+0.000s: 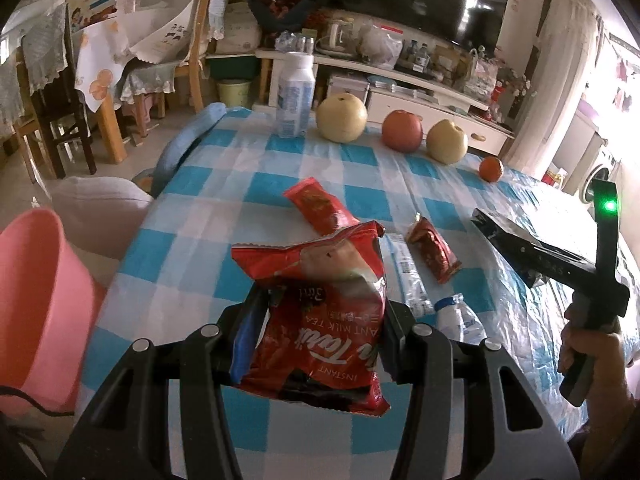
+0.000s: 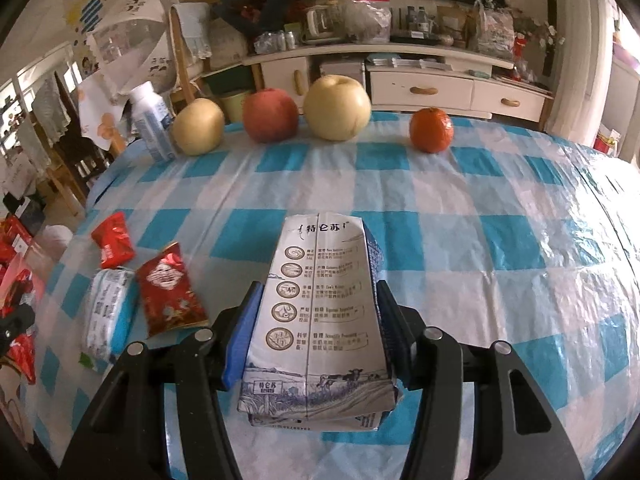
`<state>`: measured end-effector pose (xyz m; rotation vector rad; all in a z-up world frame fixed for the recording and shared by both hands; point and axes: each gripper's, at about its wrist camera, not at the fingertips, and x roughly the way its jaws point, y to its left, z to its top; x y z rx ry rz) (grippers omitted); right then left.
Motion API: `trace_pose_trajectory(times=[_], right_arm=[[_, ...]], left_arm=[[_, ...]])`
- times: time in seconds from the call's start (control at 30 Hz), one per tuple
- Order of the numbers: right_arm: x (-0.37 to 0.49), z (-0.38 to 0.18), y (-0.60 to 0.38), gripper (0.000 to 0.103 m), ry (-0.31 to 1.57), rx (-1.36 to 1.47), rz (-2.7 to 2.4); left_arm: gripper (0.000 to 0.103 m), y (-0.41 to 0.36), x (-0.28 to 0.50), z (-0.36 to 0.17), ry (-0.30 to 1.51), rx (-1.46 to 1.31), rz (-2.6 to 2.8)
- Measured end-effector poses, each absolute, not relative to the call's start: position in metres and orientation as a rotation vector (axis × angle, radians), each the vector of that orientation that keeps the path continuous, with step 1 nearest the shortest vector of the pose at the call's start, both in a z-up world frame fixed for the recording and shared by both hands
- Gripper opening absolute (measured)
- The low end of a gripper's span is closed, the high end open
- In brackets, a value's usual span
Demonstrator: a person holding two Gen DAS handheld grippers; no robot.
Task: Collect trash
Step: 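Carry the red snack bag and milk carton over the pink bucket with both tools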
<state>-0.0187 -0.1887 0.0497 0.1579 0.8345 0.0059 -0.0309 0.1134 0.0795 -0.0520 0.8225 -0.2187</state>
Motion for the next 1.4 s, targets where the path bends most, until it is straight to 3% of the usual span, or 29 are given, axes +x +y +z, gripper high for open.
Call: trace_pose_trajectory(times=[0.33,0.93,1.4], right_arm=[[-0.043,0.062,-0.149,0.056,0.851,0.364,0.263],[-0.073,0.120,-0.041,0.056,0.758,0.305,0.492],[-0.072,0.152,0.115,0.056,0.738,0.233,0.725]], left_arm=[[0.052,0.149,-0.033,0.086,0.804,-0.083,-0.176],[0.052,0.200,-0.048,0.106,0.738,-0.152,-0.123],[0.052,0.335,-0.070,0.113,0.650,-0.330,0.179]])
